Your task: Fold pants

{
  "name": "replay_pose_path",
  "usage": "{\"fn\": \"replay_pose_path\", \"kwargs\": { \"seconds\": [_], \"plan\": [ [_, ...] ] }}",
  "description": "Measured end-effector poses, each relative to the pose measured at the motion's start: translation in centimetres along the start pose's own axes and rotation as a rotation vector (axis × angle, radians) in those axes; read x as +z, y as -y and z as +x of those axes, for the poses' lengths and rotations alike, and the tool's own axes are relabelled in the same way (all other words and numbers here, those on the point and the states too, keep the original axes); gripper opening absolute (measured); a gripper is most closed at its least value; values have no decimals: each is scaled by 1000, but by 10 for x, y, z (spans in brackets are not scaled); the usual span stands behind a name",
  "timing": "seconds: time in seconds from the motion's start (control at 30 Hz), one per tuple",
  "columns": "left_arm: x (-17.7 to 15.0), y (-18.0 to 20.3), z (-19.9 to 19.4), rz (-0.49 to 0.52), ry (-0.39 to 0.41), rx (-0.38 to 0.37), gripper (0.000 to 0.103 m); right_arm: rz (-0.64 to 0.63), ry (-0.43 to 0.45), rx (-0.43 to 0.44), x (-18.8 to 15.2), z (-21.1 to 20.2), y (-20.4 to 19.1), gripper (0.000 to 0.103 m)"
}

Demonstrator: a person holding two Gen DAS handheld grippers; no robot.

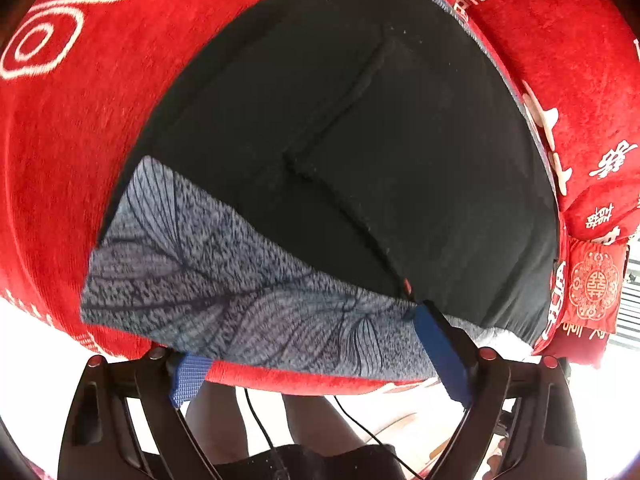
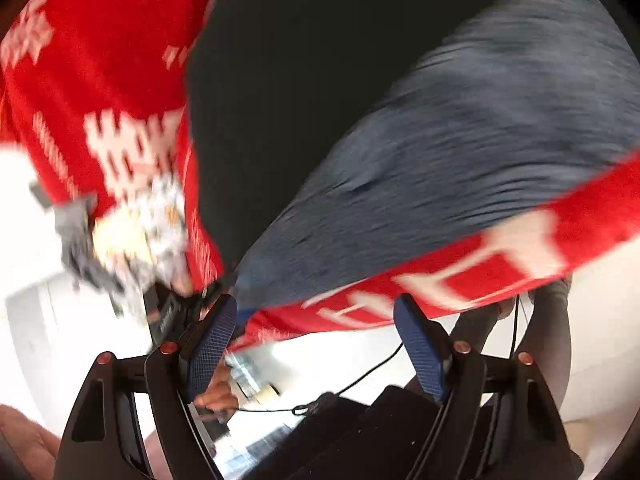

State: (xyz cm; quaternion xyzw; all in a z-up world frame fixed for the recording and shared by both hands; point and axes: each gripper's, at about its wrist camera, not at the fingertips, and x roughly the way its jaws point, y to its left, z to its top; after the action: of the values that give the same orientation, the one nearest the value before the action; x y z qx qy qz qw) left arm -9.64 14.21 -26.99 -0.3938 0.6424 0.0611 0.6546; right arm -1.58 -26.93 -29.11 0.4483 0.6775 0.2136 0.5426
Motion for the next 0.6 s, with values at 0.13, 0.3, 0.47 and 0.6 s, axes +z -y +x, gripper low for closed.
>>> {"fn": "replay_pose_path", "kwargs": {
  "seconds": [0.13, 0.3, 0.47, 0.6],
  "plan": [
    [5, 0, -4, 11, -1, 22, 78, 162, 85, 144, 4, -5, 23, 74],
    [3, -13, -13, 12, -9, 15, 44, 262, 138, 199, -8, -12, 40, 5],
    [7, -12, -37, 21, -5, -47, 21, 145, 172, 185, 2, -32, -6, 5],
    [19, 15, -79, 63, 73, -97, 21, -9, 165, 161, 30, -53, -64, 5]
  ]
}}
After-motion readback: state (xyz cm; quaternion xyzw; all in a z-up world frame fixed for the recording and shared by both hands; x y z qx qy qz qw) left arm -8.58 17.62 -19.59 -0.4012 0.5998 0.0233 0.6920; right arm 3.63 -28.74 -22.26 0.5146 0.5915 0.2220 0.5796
